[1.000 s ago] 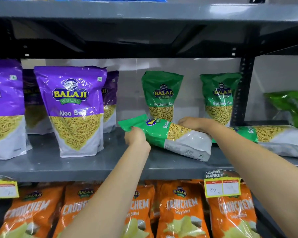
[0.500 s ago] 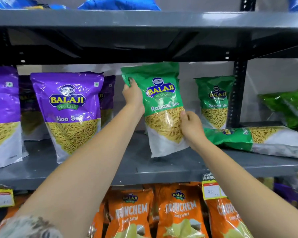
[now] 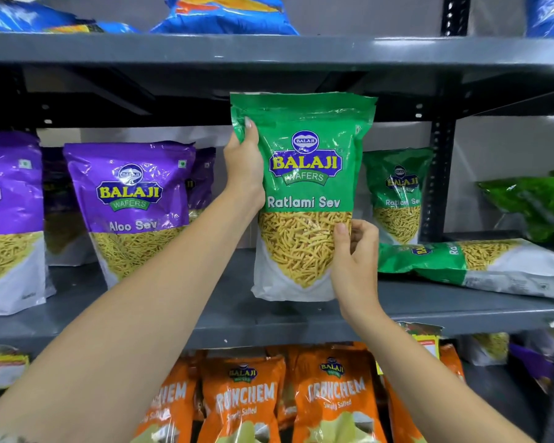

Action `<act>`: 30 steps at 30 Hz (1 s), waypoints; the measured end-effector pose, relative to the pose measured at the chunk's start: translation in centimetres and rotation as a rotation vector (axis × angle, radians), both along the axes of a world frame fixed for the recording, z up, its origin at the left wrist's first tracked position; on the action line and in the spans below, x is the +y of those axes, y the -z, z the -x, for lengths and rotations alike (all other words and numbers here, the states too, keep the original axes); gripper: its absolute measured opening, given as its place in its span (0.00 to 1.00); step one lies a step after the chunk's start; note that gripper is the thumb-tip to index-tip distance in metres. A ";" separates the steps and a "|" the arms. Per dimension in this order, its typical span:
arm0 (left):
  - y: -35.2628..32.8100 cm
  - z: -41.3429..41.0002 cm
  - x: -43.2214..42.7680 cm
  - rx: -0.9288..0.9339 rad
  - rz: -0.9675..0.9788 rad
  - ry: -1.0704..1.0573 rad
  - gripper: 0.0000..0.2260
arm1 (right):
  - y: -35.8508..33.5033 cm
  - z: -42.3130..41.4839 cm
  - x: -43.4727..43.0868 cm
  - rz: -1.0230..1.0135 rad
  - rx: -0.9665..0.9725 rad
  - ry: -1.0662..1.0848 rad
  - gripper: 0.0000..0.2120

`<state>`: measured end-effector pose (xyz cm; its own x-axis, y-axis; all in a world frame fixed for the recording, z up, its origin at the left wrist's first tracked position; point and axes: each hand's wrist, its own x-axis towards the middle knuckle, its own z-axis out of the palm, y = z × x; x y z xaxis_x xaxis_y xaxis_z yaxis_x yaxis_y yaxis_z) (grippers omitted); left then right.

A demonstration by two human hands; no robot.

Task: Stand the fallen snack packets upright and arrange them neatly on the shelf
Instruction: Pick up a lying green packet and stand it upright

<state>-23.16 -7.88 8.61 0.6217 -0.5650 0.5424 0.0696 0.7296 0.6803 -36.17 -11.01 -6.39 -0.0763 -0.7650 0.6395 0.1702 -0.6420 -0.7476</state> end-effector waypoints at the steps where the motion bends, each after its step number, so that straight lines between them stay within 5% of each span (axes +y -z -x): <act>1: 0.1 -0.1 0.0 0.003 0.002 0.002 0.10 | 0.0 -0.1 0.0 0.002 0.003 0.001 0.07; 13: 3.0 -2.7 -2.1 0.021 -0.065 0.070 0.08 | 1.4 -3.7 -3.9 -0.100 0.123 0.093 0.11; 19: 3.6 -4.9 -3.6 0.130 -0.095 0.064 0.26 | 2.1 -4.1 -4.2 -0.073 0.202 0.037 0.08; 30: 3.8 -5.0 -2.9 0.101 -0.106 0.039 0.24 | 2.2 -3.9 -4.2 -0.079 0.210 -0.015 0.08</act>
<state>-18.20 -10.74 4.78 0.6462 -0.6409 0.4142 0.1684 0.6492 0.7418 -32.22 -15.25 -8.54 0.0641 -0.8132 0.5785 0.0147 -0.5788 -0.8153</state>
